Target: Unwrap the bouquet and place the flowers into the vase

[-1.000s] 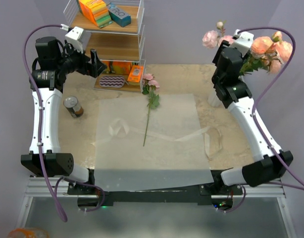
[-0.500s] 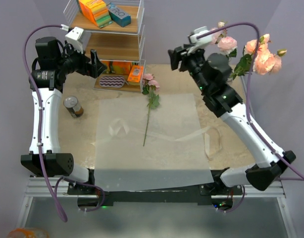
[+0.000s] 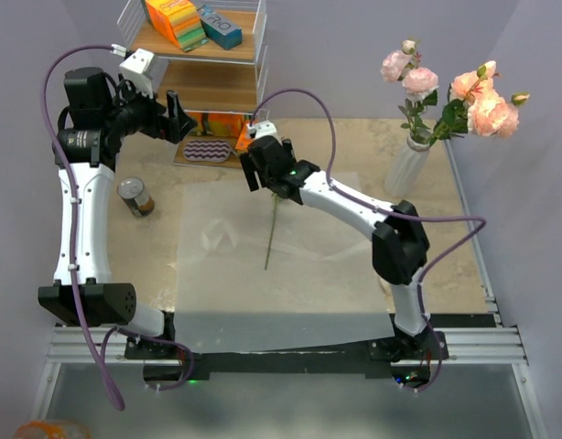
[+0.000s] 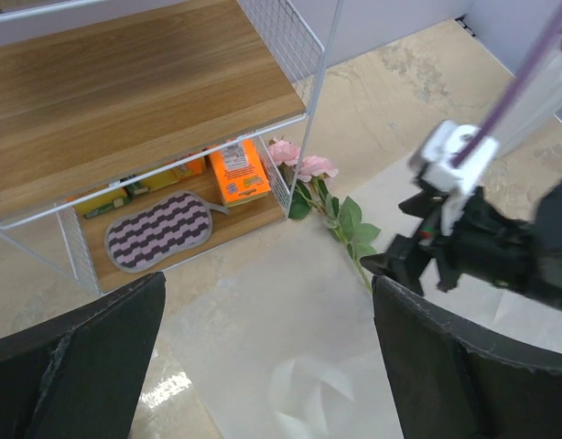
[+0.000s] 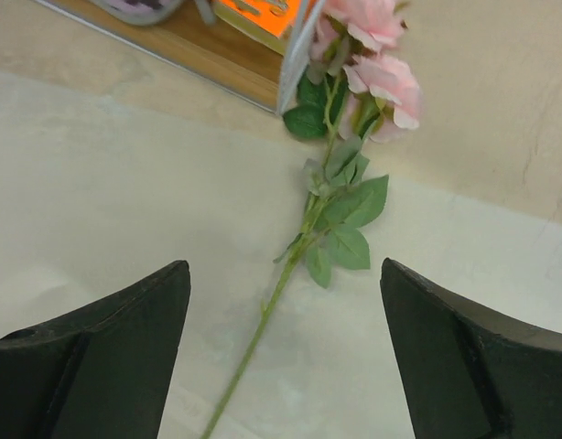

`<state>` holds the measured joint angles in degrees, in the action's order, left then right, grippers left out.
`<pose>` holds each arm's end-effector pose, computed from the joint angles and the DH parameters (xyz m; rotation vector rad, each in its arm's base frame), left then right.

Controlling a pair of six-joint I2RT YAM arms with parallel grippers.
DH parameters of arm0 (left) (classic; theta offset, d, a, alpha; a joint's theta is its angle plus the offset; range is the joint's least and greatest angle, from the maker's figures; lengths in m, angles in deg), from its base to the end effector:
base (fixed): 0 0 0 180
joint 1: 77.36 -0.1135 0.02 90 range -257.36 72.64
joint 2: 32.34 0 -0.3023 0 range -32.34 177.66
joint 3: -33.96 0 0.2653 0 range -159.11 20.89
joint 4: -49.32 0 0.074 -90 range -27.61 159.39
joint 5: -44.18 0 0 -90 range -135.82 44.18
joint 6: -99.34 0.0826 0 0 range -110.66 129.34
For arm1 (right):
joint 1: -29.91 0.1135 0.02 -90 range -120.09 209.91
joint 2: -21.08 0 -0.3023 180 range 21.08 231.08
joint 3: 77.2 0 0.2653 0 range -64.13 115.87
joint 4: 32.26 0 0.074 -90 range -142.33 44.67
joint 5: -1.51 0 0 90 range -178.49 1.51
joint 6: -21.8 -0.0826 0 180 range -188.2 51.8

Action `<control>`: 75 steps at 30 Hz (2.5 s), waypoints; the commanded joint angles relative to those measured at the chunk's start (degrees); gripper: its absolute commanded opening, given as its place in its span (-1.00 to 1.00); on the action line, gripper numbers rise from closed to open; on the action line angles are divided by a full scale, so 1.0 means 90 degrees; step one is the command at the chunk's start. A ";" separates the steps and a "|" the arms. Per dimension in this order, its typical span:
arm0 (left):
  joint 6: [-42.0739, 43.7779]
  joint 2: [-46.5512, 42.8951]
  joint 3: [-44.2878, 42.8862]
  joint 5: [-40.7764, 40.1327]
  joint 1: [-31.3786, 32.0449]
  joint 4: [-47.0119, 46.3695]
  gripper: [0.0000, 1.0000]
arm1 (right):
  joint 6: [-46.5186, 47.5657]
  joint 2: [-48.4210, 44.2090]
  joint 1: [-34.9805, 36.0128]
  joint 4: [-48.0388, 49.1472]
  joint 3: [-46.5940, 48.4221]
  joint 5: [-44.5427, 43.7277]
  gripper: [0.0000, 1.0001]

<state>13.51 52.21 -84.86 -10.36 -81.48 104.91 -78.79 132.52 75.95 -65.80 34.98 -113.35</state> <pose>0.3447 -0.0232 0.5125 0.4067 1.8583 -0.5008 0.3866 0.3509 0.3176 -0.3937 2.0499 0.1338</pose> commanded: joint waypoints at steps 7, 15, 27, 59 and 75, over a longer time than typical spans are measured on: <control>0.0387 -0.0488 0.0110 -0.0132 -0.0031 -0.0106 0.99 | -0.2092 0.1893 -0.0350 -0.0958 0.1605 -0.0657 0.68; 0.0543 -0.0576 0.0178 -0.0200 -0.0050 -0.0076 0.98 | -0.2749 0.2676 -0.0624 -0.1085 0.1751 -0.0294 0.42; 0.0582 -0.0596 0.0198 -0.0210 -0.0060 -0.0106 0.99 | -0.2993 0.3116 -0.0643 -0.1105 0.1898 -0.0157 -0.11; 0.0602 -0.0723 0.0344 0.0093 -0.0070 -0.0057 0.99 | 0.1063 -0.2703 -0.0770 0.4550 -0.1336 -0.0899 -1.00; 0.0485 -0.0489 0.0510 0.0366 -0.0089 -0.0408 0.98 | 0.5639 -0.3788 -0.1930 0.7303 -0.0963 -0.1876 -1.00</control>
<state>18.43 47.34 -79.51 -9.18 -81.76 103.73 -39.49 97.92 61.75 -10.63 29.04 -129.83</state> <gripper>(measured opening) 0.992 0.056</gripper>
